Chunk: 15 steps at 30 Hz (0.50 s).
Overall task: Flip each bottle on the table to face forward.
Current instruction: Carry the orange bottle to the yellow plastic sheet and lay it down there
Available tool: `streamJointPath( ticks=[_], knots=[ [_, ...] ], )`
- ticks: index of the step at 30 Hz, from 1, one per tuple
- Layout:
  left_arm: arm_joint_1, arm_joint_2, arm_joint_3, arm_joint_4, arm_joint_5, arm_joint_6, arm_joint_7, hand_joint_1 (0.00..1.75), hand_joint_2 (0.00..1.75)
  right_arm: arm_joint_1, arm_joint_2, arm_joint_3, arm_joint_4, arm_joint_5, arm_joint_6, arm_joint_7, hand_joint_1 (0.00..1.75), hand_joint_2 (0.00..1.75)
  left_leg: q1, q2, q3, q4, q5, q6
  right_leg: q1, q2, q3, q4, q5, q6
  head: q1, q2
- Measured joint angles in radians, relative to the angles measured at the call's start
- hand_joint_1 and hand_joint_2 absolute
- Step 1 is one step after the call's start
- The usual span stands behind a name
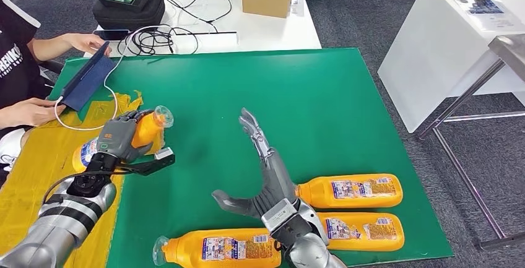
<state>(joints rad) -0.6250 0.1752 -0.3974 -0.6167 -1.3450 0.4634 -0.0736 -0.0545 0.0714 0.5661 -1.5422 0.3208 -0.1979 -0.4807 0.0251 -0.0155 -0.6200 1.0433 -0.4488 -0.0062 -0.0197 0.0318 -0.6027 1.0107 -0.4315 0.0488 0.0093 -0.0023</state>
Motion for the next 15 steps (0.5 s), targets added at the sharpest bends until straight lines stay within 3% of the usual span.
streamJointPath(
  ticks=[8, 12, 15],
  knots=[
    [-0.029, -0.032, 0.028, 0.073, 0.024, -0.018, 0.021, 1.72, 1.75, 0.000, 0.000, 0.007, 0.001, 0.004, 0.001, 0.001, 0.00, 1.75, 0.000, 0.000, 0.000, 0.000, 0.000, 0.000, 0.000, 0.000, 0.000, 0.000, 0.000, 0.000, 0.000, 0.000],
    [-0.035, -0.040, 0.029, 0.096, -0.008, 0.007, 0.078, 0.09, 1.75, 0.000, 0.000, 0.011, 0.004, 0.009, 0.002, 0.003, 0.00, 1.75, 0.000, 0.000, 0.000, 0.000, 0.000, 0.000, 0.000, 0.000, 0.000, 0.000, 0.000, 0.000, 0.000, 0.000],
    [-0.037, -0.042, 0.029, 0.114, -0.060, 0.011, 0.119, 0.00, 1.75, 0.000, 0.000, 0.012, 0.009, 0.014, 0.003, 0.007, 0.00, 1.75, 0.000, 0.000, 0.000, 0.000, 0.000, 0.000, 0.000, 0.000, 0.000, 0.000, 0.000, 0.000, 0.000, 0.000]
  ],
)
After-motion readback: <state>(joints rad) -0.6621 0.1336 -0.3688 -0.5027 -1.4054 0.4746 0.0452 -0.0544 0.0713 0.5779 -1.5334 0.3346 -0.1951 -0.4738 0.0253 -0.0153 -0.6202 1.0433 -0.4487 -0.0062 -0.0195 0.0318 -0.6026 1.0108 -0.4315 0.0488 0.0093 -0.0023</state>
